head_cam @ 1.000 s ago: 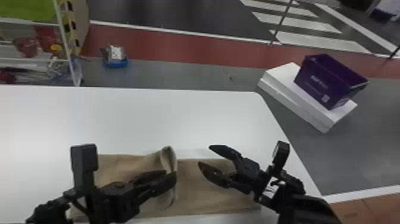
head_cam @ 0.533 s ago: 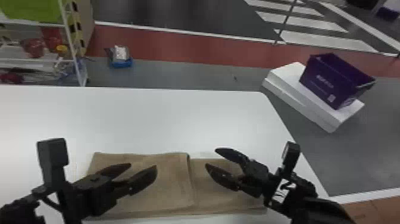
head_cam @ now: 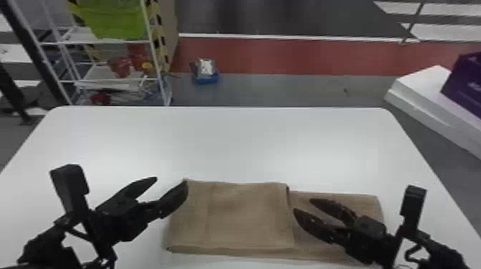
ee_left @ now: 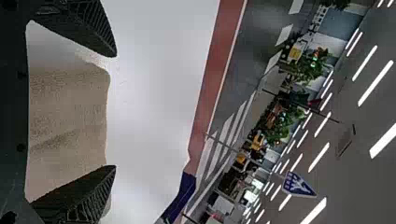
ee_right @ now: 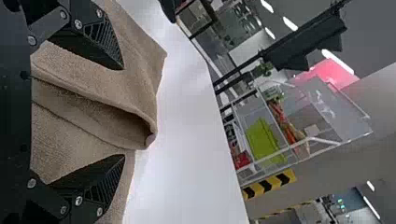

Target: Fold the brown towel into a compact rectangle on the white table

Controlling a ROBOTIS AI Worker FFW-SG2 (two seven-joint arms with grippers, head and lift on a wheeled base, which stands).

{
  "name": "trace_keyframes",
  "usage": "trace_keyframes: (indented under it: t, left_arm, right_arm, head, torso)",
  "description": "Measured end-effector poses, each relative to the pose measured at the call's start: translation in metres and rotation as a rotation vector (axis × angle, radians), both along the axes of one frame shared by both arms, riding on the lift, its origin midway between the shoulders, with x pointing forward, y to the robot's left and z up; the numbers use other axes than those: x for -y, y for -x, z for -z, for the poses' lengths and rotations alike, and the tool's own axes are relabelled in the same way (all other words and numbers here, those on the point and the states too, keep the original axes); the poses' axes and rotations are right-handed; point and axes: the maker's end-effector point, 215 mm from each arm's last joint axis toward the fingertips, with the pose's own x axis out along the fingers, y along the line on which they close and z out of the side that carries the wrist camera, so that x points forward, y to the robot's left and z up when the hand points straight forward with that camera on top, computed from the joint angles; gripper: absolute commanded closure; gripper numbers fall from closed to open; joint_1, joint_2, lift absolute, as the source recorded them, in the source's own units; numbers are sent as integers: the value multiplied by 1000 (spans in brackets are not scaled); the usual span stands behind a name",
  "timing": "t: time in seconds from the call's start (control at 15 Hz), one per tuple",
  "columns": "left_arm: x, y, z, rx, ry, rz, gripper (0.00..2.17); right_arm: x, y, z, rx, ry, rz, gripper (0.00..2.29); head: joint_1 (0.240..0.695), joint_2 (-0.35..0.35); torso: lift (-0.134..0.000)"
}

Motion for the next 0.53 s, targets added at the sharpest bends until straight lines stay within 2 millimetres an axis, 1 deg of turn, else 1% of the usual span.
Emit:
trace_keyframes:
  t: [0.13,0.27,0.33,0.53]
  left_arm:
    - [-10,7,2,-4,7,-3,33]
    - [-12,11,5,-9,12,1,33]
    - [-13,13,6,-11,14,2,33]
    - [-15,16,4,-7,27,11,33]
  right_arm:
    - [-10,7,-2,-41,5,44,255]
    - [-11,8,-5,-71,6,76,255]
    - [-10,9,-3,-97,21,92,255]
    - [-3,11,14,-169,79,147,286]
  head:
    - [695,52]
    - [695,59]
    - [695,59]
    - [695,53]
  torso:
    - [-124]
    - [-124]
    - [-124]
    - [-124]
